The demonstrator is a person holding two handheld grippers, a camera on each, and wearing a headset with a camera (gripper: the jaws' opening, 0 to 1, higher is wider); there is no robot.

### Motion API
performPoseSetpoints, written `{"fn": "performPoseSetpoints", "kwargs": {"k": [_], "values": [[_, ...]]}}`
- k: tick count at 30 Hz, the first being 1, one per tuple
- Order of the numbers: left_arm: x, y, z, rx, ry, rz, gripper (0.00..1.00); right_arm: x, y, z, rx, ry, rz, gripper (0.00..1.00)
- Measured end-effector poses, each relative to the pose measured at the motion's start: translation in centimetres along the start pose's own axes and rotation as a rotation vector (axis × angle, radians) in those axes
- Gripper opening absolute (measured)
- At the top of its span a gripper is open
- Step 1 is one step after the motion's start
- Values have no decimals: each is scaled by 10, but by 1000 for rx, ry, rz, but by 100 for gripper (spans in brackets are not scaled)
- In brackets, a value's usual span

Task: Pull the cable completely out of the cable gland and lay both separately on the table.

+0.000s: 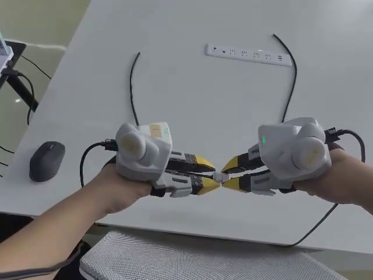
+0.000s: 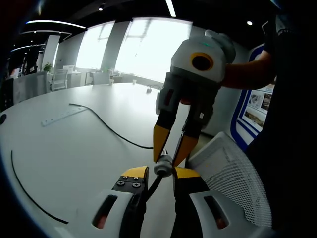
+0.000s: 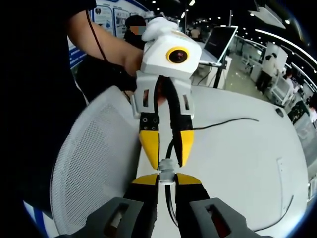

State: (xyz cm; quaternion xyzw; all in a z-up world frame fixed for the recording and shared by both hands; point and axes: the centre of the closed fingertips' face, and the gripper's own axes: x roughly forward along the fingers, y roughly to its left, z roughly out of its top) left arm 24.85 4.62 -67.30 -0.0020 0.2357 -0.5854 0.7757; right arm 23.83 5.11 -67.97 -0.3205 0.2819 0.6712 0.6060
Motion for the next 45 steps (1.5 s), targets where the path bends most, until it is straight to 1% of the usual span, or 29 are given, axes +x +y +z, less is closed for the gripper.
{"fn": "performPoseSetpoints", "kwargs": {"k": [4, 9, 14, 16, 17, 20, 22, 25, 28, 31, 32, 33, 34, 36, 37, 38, 39, 40, 41, 43, 44, 45], "values": [[1, -2, -2, 7, 6, -10, 18, 0, -1, 1, 1, -6, 2, 6], [1, -3, -2, 16, 1, -17, 16, 1, -1, 1, -8, -8, 3, 6], [1, -4, -2, 58, 0, -18, 16, 1, 0, 1, -13, -14, 9, 7], [1, -4, -3, 57, 6, -20, 16, 1, 1, 1, -18, -13, 14, 7], [1, -5, -3, 71, 8, -18, 16, 1, 1, 1, -20, -13, 15, 7], [1, -4, -3, 58, 9, -17, 15, 2, 1, 0, -20, -15, 15, 7], [1, -4, -3, 64, 9, -15, 15, 1, 0, 1, -20, -19, 13, 7], [0, -4, -1, 57, 4, -15, 15, -1, -1, 2, -12, -33, 14, 7], [-1, -4, 3, 33, -7, -16, 15, -4, -2, 4, 12, -54, 21, 8], [-2, -5, 7, 15, -17, -20, 14, -7, -3, 5, 50, -78, 25, 8], [-2, -5, 8, -1, -20, -21, 14, -7, -3, 4, 72, -85, 26, 8], [-2, -6, 9, -11, -21, -23, 14, -7, -2, 4, 92, -83, 30, 8], [-2, -6, 10, -5, -26, -24, 14, -8, -3, 1, 108, -72, 28, 9], [-1, -8, 11, 10, -26, -23, 14, -9, -4, 1, 110, -83, 20, 11], [-1, -8, 12, 12, -26, -23, 14, -10, -5, 2, 126, -90, 18, 11], [-1, -8, 12, 12, -26, -23, 14, -11, -4, 3, 156, -108, 21, 12], [-2, -9, 13, 18, -27, -19, 14, -14, -4, 8, 201, -150, 27, 12], [-2, -8, 13, 22, -27, -16, 15, -17, -5, 10, 223, -172, 31, 13], [-2, -8, 13, 21, -27, -16, 15, -20, -4, 10, 265, -191, 46, 14], [-2, -8, 15, 25, -31, -13, 15, -25, -7, 7, 332, -209, 60, 15], [-3, -9, 16, 24, -32, -13, 15, -26, -6, 6, 362, -222, 79, 15], [-4, -8, 16, 25, -32, -9, 15, -29, -6, 7, 402, -248, 101, 16]]}}
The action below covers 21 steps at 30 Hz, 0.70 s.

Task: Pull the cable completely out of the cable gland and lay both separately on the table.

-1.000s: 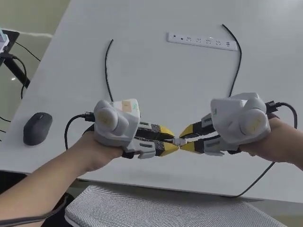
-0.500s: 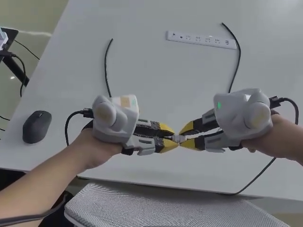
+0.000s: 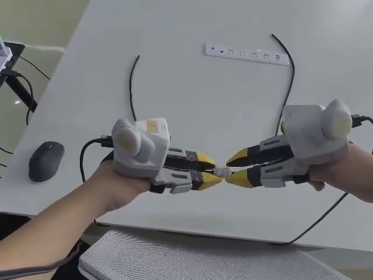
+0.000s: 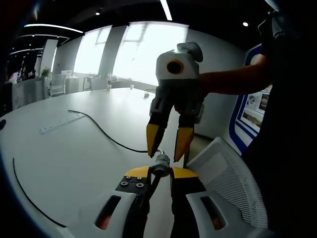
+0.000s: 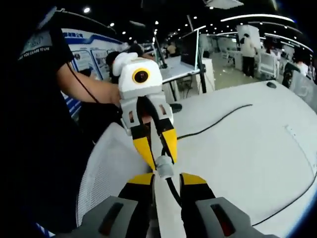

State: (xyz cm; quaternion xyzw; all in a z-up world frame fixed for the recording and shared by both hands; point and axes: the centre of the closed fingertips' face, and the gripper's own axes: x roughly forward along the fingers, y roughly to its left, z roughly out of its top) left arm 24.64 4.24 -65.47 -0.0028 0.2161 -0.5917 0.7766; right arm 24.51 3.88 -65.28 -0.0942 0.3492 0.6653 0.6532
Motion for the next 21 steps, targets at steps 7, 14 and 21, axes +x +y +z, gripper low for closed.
{"fn": "performPoseSetpoints", "kwargs": {"k": [7, 14, 21], "values": [[-5, 1, 7, 19, -15, 2, 15, -11, 0, 14, 282, -168, 144, 13], [-7, -4, 14, 50, -22, -11, 15, -12, 0, 20, 381, -230, 245, 13], [-5, -10, 14, 68, -14, -18, 15, -7, 11, 13, 406, -193, 316, 14]]}}
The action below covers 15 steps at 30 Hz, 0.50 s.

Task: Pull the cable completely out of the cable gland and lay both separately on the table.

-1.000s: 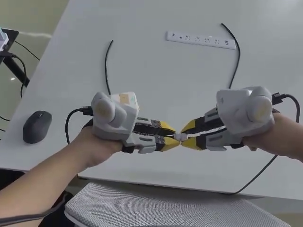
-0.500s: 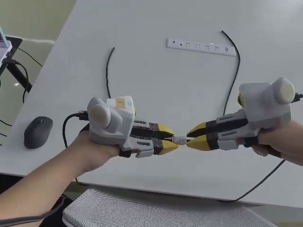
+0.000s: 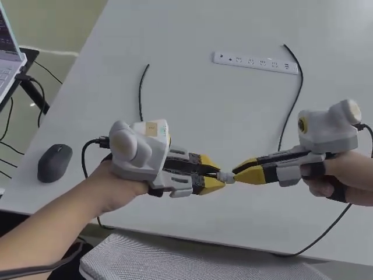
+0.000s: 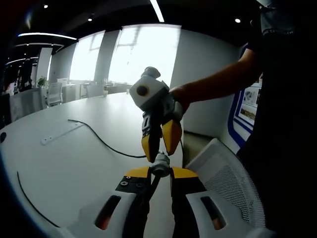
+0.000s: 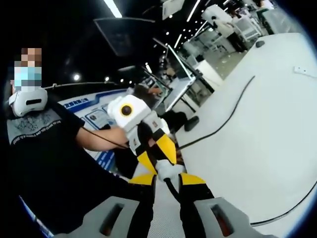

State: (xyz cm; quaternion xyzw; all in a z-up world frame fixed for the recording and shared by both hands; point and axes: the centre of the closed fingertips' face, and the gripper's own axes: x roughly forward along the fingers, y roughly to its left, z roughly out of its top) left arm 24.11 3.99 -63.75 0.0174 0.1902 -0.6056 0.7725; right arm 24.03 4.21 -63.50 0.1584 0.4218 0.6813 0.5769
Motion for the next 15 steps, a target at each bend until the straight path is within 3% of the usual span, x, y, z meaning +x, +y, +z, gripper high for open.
{"fn": "performPoseSetpoints", "kwargs": {"k": [10, 15], "values": [[1, -4, -2, 4, 15, -9, 15, 8, 4, -6, -13, 23, 24, 9], [0, -3, -4, -7, 18, -7, 15, 9, 5, -5, -107, 32, -13, 8]]}}
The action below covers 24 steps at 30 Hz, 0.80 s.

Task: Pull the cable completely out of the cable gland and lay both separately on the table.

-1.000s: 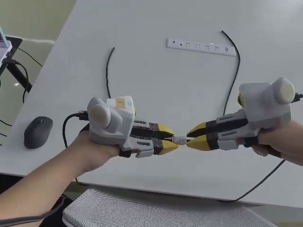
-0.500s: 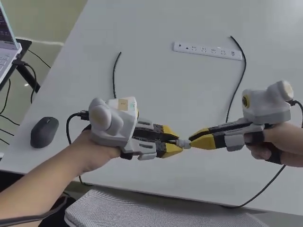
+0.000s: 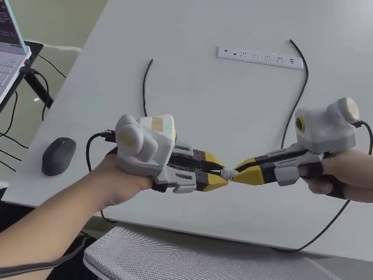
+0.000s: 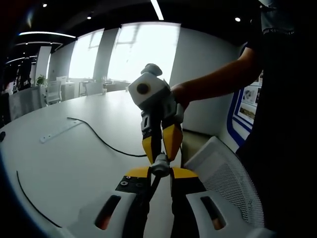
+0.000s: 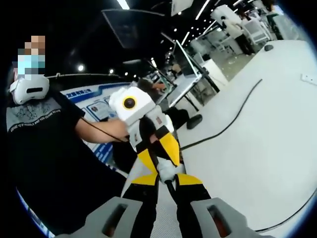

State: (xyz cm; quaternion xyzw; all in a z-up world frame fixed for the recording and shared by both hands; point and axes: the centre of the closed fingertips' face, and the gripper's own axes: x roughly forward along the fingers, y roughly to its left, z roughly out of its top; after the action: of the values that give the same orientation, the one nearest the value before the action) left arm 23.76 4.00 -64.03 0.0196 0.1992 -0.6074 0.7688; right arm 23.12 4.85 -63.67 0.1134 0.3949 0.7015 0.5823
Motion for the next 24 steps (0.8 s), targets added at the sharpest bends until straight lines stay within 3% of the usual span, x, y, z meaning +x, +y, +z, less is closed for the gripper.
{"fn": "performPoseSetpoints", "kwargs": {"k": [9, 16, 24], "values": [[1, -1, -4, -38, 11, -14, 15, 2, -1, -5, -265, 87, -124, 7], [0, -2, -3, -69, -1, -23, 15, 0, -1, -5, -449, 119, -189, 7], [2, 1, -5, -142, -3, -32, 15, 1, -4, -7, -674, 194, -288, 7]]}}
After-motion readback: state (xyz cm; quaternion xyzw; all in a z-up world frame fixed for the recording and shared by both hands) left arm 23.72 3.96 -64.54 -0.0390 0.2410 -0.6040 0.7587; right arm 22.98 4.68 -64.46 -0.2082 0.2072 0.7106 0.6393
